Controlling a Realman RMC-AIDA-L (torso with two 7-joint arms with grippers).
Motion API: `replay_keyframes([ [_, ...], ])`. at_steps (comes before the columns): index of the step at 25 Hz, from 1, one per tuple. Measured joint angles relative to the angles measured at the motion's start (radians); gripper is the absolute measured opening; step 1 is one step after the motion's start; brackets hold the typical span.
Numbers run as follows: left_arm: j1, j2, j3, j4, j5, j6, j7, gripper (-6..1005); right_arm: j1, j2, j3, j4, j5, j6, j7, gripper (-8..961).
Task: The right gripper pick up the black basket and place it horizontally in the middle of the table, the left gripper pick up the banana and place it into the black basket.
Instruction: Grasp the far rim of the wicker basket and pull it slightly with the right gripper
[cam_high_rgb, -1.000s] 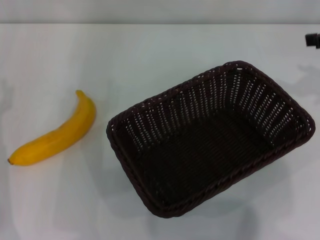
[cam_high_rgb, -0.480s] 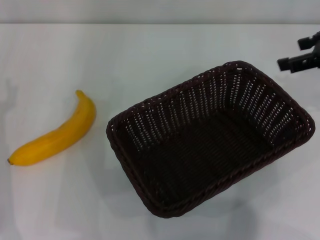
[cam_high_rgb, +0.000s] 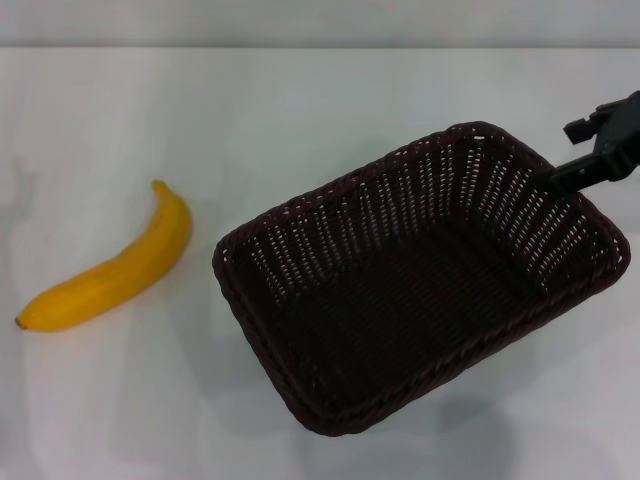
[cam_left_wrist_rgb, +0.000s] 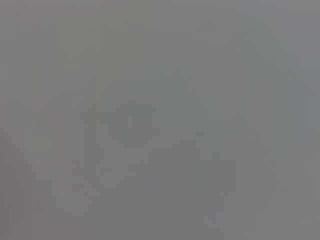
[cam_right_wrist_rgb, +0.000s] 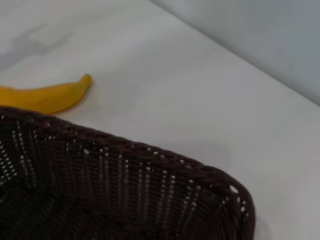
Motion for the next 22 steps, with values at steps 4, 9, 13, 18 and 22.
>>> replay_keyframes([
  [4,0.000,0.000,0.005,0.000,-0.004,0.000,0.000,889,0.007,0.001,-0.003,0.030,-0.001,-0.003,-0.038,859],
  [9,-0.001,0.000,0.006,0.000,-0.004,0.000,0.000,889,0.008,0.000,-0.029,0.034,-0.002,-0.017,-0.062,859],
  [13,-0.002,0.000,0.007,0.000,-0.005,0.000,0.000,889,0.008,0.000,-0.041,0.035,-0.003,-0.041,-0.068,858],
  [18,-0.005,0.000,0.007,-0.011,-0.004,0.000,0.000,890,0.009,0.004,-0.076,0.056,-0.008,-0.053,-0.081,858],
  [22,-0.005,0.000,0.007,-0.013,-0.005,0.000,0.000,890,0.022,0.012,-0.093,0.077,-0.047,-0.053,-0.086,846],
])
